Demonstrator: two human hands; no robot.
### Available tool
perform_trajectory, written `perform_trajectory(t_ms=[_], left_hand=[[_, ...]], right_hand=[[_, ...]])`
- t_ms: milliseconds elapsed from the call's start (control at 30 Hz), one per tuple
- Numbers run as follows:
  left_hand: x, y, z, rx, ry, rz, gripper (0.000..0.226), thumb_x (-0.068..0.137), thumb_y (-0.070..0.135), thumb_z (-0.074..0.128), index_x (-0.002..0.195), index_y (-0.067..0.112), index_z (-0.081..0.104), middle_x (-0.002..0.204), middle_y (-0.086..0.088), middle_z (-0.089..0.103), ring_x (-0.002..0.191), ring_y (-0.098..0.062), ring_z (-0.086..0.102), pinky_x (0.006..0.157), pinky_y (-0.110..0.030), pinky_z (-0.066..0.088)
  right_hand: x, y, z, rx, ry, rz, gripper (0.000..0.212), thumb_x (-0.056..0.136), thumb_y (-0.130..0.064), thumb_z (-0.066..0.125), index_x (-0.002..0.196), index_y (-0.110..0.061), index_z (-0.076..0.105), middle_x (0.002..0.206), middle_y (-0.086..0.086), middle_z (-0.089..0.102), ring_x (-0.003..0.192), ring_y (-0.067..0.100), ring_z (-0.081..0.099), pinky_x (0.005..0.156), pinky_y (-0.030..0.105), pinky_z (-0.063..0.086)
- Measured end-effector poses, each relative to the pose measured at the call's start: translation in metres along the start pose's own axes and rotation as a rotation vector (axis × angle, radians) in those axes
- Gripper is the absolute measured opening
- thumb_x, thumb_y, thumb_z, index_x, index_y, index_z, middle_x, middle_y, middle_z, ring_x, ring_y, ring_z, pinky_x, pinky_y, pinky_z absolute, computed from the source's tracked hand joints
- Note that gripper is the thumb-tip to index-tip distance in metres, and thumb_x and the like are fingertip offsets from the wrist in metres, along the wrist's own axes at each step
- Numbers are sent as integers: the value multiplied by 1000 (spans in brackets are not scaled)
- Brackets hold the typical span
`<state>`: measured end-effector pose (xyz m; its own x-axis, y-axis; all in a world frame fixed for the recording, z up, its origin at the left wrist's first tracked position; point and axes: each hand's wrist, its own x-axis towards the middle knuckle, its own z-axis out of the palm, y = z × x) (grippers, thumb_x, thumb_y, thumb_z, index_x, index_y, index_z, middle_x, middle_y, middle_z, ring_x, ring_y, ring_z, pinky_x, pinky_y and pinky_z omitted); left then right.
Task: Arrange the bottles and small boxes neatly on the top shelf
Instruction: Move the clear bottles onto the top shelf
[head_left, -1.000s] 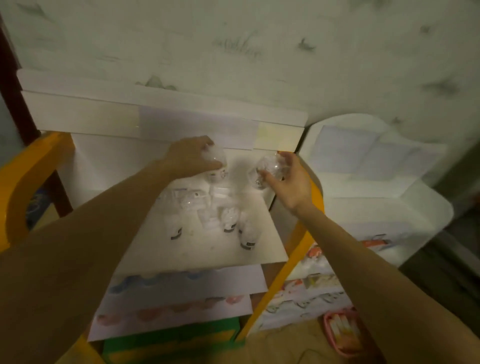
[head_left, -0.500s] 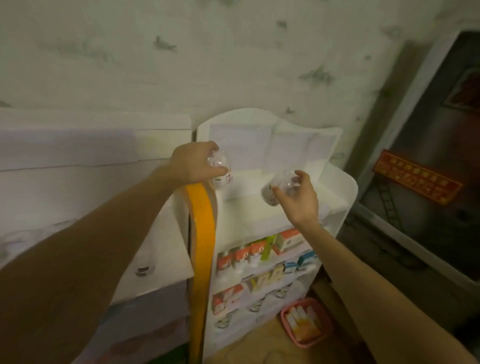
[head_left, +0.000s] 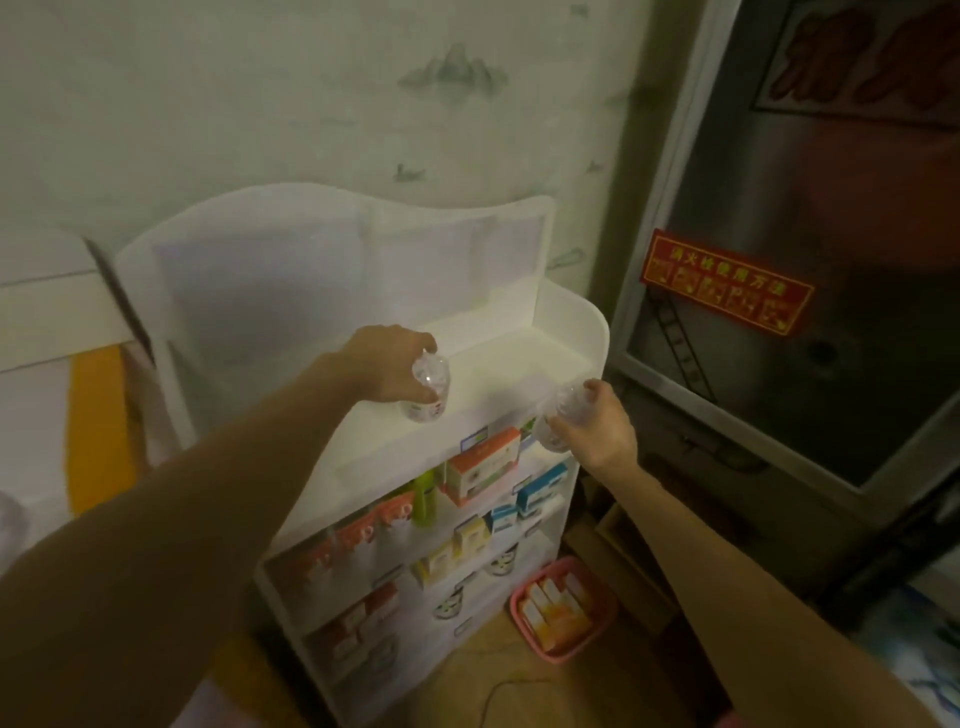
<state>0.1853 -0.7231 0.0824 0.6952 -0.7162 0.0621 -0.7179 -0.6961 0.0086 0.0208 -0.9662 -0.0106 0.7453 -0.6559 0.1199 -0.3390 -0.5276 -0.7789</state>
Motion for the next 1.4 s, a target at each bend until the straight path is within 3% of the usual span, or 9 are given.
perform_trajectory(t_ms=[267,567,867,1000,1067,1133,1267,1400], left_hand=[[91,11,72,-12,-139,29,75,70,64,74,133,29,52,127,1,62,112,-23,59,92,-32,44],[207,-35,133,-53,-200,-48,72,73,58,74,134,28,52,123,-2,62,110,-26,60,91,-33,47],[256,-73,160,54,-208,-146,63,64,63,78,111,24,62,107,1,63,98,-22,60,80,-31,48],[238,-76,160,63,-148,-163,50,77,47,71,115,16,59,117,-5,61,103,-28,61,82,-35,51],[218,-79,154,113,-121,-127,61,85,50,65,133,16,47,136,-5,52,113,-29,58,91,-40,48],[201,-84,135,94,-28,-112,59,92,49,56,141,18,44,142,-5,49,119,-28,55,99,-40,43],[158,-98,86,187,229,-124,25,91,32,54,106,17,67,106,-6,68,93,-30,64,88,-36,42],[99,-111,38,277,312,-312,22,89,32,48,91,17,64,90,-4,68,79,-31,62,75,-35,39]], right_hand=[[55,46,40,-49,-124,32,71,79,-46,76,137,-26,39,132,-1,57,111,24,62,92,48,55],[171,38,112,-74,-196,-9,75,80,-43,76,142,-27,38,142,-3,50,120,22,56,102,42,49],[224,25,196,-43,-356,-113,76,82,-34,77,146,-23,38,146,0,45,124,22,52,101,31,43],[240,27,203,-40,-425,-194,82,82,-37,77,150,-20,34,149,3,43,129,22,49,99,25,37],[248,22,195,-77,-553,-254,89,83,-43,76,153,-20,27,154,3,36,135,23,43,105,31,35],[260,14,183,-101,-595,-338,88,87,-48,69,155,-20,22,157,5,33,140,25,37,111,39,34],[270,-32,167,-160,-485,-486,75,95,-45,57,154,-12,24,156,10,34,141,28,34,112,40,32],[235,-94,180,-46,-425,-682,60,98,-36,55,149,-12,33,151,9,40,139,25,34,112,38,31]])
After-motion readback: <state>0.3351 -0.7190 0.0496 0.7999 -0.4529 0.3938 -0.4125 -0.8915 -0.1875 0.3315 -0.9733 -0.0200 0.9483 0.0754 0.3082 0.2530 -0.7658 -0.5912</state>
